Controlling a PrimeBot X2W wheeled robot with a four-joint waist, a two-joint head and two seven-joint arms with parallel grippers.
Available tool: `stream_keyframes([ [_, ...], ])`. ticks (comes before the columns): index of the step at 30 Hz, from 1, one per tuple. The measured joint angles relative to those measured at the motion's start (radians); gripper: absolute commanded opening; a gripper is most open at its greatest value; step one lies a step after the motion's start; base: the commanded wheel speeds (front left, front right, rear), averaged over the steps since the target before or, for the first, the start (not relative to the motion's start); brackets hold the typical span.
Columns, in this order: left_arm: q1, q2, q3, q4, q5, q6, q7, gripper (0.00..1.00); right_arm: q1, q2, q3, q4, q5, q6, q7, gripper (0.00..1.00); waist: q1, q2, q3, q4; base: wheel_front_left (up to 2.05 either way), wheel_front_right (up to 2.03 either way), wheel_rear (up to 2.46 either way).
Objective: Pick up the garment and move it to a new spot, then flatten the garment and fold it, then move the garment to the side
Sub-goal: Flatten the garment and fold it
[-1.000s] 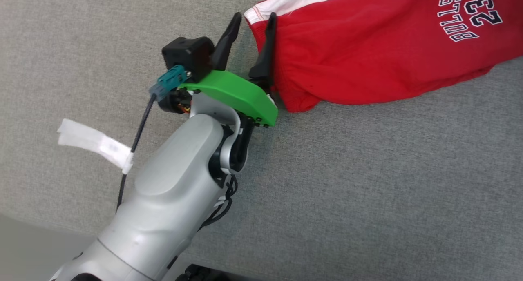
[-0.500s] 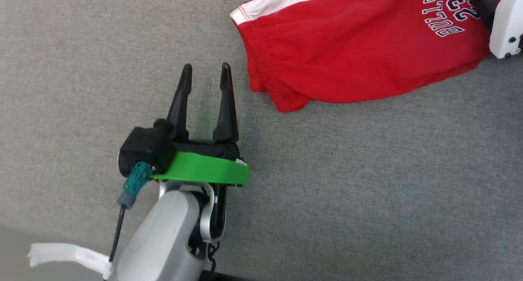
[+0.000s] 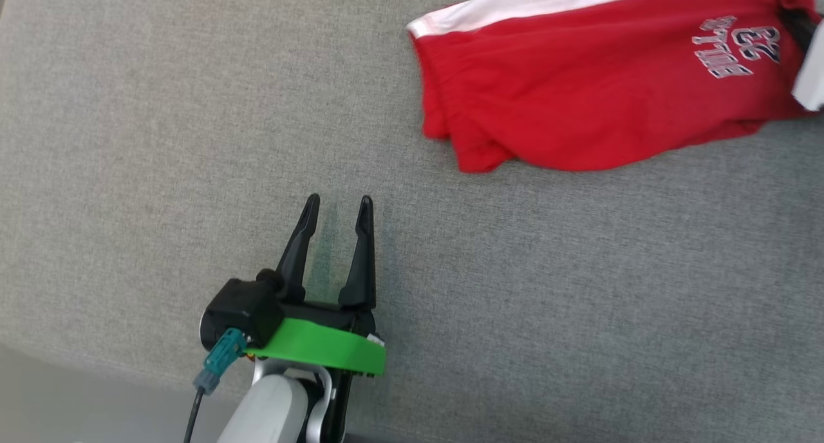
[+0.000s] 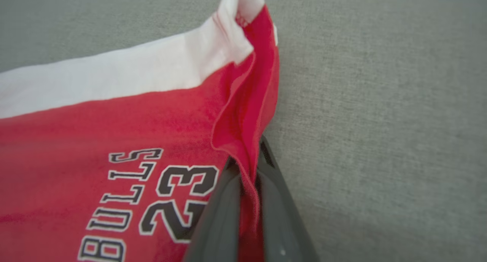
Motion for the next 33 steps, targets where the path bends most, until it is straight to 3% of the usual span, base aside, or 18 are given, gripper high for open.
stream_keyframes([
  [6, 0.059, -0.001, 0.036, 0.025, 0.027, -0.049, 0.000, 1.00, 0.041, -0.123, -0.201, -0.024, -0.049, -0.001, 0.053, 0.00, 0.0000, 0.0000, -0.056, -0.016, 0.00, 0.00, 0.00],
  [9, 0.082, -0.001, 0.049, 0.032, 0.024, -0.055, 0.000, 1.00, 0.062, -0.141, -0.232, -0.071, -0.071, -0.002, 0.082, 0.00, 0.0000, 0.0000, -0.078, -0.016, 0.00, 0.00, 0.00],
  [12, 0.102, -0.001, 0.053, 0.033, 0.018, -0.055, 0.000, 1.00, 0.062, -0.097, -0.203, -0.146, -0.065, -0.002, 0.097, 0.00, 0.0000, 0.0000, -0.099, -0.013, 0.00, 0.00, 0.00],
  [15, 0.117, -0.001, 0.023, 0.052, 0.005, -0.055, 0.000, 1.00, 0.064, 0.011, -0.089, -0.226, -0.055, -0.002, 0.107, 0.00, 0.0000, 0.0000, -0.119, -0.013, 0.00, 0.00, 0.00],
  [21, 0.107, -0.001, -0.008, 0.089, -0.007, -0.059, 0.000, 1.00, 0.053, 0.176, 0.004, -0.162, -0.118, -0.002, 0.059, 0.00, 0.0000, 0.0000, -0.126, -0.001, 0.00, 0.00, 0.00],
  [33, 0.121, -0.001, -0.024, 0.129, -0.035, -0.047, 0.000, 1.00, -0.007, 0.273, -0.015, 0.036, -0.235, -0.002, -0.032, 0.00, 0.0000, 0.0000, -0.146, 0.063, 0.00, 0.00, 0.00],
])
